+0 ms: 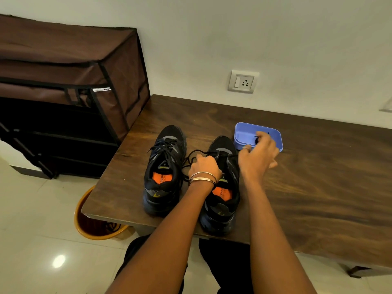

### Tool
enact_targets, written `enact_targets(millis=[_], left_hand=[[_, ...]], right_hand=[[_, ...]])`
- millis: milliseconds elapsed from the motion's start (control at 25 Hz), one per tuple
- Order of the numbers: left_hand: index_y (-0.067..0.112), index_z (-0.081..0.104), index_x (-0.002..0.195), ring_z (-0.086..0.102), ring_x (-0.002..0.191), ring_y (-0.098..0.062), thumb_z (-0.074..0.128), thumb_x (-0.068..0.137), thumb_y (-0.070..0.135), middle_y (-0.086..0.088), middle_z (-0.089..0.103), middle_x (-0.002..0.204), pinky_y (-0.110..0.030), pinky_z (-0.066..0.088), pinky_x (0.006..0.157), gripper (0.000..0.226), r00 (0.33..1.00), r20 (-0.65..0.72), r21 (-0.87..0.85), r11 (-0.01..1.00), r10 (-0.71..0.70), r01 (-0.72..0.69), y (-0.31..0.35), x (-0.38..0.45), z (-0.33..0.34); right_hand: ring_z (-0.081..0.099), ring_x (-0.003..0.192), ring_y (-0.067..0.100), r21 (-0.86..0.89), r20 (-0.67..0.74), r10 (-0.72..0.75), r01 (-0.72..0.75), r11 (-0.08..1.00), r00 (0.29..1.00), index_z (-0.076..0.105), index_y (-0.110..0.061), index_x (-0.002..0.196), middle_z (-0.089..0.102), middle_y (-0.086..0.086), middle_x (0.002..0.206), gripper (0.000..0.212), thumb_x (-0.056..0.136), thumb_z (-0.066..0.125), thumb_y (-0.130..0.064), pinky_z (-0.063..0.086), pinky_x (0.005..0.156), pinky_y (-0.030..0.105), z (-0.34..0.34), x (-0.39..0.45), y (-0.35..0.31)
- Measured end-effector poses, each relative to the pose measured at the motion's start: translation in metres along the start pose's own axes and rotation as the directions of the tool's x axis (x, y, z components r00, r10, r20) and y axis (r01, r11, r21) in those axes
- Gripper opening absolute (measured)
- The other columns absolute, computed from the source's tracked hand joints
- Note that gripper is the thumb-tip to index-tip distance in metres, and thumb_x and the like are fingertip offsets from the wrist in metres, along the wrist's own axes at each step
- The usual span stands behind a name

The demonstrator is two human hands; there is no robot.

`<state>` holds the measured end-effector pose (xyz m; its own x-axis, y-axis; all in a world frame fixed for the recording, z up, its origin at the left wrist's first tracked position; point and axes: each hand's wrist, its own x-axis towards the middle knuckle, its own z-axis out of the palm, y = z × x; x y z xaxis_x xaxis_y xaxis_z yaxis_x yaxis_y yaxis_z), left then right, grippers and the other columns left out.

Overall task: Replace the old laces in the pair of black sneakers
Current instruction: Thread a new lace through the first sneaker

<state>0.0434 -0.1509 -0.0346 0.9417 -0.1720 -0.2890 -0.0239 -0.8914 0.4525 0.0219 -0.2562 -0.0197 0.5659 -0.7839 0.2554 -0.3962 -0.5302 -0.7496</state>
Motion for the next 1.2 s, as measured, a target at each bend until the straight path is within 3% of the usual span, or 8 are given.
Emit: enact_targets(millis=[160,360,520,640,720,920,1120,1200], left_hand=[[0.009,0.057,0.123,0.051,0.118,-0.037,0.054,0.093,0.03,-0.014,0.04,0.139,-0.043,0.045,0.092,0.038,1.0,0.018,0.0,1.0,0.007,-0.007,0.0,0.0,-0.001],[0.008,0.056,0.124,0.05,0.12,-0.04,0.048,0.095,0.028,-0.016,0.035,0.144,-0.045,0.044,0.093,0.037,0.999,0.051,0.006,1.0,0.007,-0.008,-0.002,0.003,-0.002],[0.008,0.055,0.125,0.05,0.121,-0.04,0.055,0.093,0.031,-0.015,0.037,0.141,-0.045,0.043,0.096,0.04,0.998,0.067,-0.016,1.0,-0.003,0.004,-0.004,0.003,-0.003],[0.008,0.056,0.125,0.05,0.121,-0.04,0.055,0.093,0.03,-0.015,0.037,0.141,-0.045,0.044,0.095,0.039,0.998,0.057,-0.022,1.0,-0.012,0.014,-0.002,0.001,-0.003],[0.008,0.056,0.124,0.05,0.12,-0.04,0.055,0.093,0.029,-0.014,0.036,0.141,-0.045,0.045,0.094,0.037,0.999,0.05,-0.017,1.0,-0.01,0.011,-0.002,0.0,-0.003],[0.007,0.058,0.121,0.051,0.118,-0.039,0.052,0.093,0.027,-0.014,0.039,0.138,-0.044,0.045,0.093,0.035,0.999,0.043,-0.055,0.998,-0.01,0.012,-0.003,0.002,-0.004],[0.007,0.058,0.122,0.051,0.118,-0.039,0.052,0.093,0.031,-0.015,0.038,0.14,-0.043,0.044,0.093,0.038,0.998,0.054,-0.043,0.999,-0.011,0.014,-0.002,0.001,-0.002],[0.007,0.058,0.122,0.051,0.118,-0.039,0.051,0.093,0.032,-0.015,0.036,0.141,-0.043,0.044,0.092,0.039,0.998,0.062,-0.044,0.999,-0.016,0.019,-0.003,0.001,-0.001]], right_hand=[[0.026,0.131,0.026,-0.341,0.435,-0.181,0.347,0.874,0.882,0.068,-0.024,0.111,0.043,0.002,0.136,0.024,0.088,0.065,-0.018,0.024,0.102,0.049,0.018,-0.008,0.002],[0.038,0.122,0.023,-0.425,0.455,-0.193,0.402,0.811,0.869,0.069,-0.022,0.104,0.056,-0.001,0.121,0.016,0.09,0.061,-0.021,0.028,0.097,0.051,0.031,-0.011,0.001],[0.053,0.092,0.015,0.014,0.282,-0.101,0.101,0.995,0.954,0.053,-0.018,0.091,0.062,-0.005,0.09,0.021,0.088,0.045,0.001,0.029,0.092,0.042,0.015,-0.008,-0.004],[0.059,0.077,0.014,0.66,0.031,0.136,-0.122,0.741,0.99,0.05,-0.018,0.086,0.06,-0.004,0.079,0.023,0.096,0.041,0.0,0.048,0.081,0.033,-0.003,0.005,-0.006],[0.061,0.077,0.017,0.738,-0.025,0.219,-0.13,0.662,0.975,0.05,-0.022,0.087,0.061,-0.001,0.08,0.02,0.098,0.046,-0.006,0.052,0.077,0.035,-0.007,0.007,-0.002],[0.039,0.129,0.027,-0.001,0.047,0.036,-0.036,0.999,0.998,0.058,-0.02,0.118,0.052,0.004,0.13,0.031,0.088,0.066,-0.024,0.03,0.099,0.047,0.003,0.007,0.022],[0.03,0.131,0.024,-0.195,0.489,-0.204,0.334,0.922,0.848,0.07,-0.027,0.114,0.048,-0.001,0.138,0.025,0.091,0.064,-0.018,0.025,0.102,0.047,0.023,-0.005,0.007],[0.035,0.127,0.026,-0.304,0.507,-0.179,0.369,0.879,0.843,0.069,-0.024,0.116,0.052,0.002,0.132,0.028,0.091,0.065,-0.015,0.029,0.101,0.051,0.028,-0.008,0.001]])
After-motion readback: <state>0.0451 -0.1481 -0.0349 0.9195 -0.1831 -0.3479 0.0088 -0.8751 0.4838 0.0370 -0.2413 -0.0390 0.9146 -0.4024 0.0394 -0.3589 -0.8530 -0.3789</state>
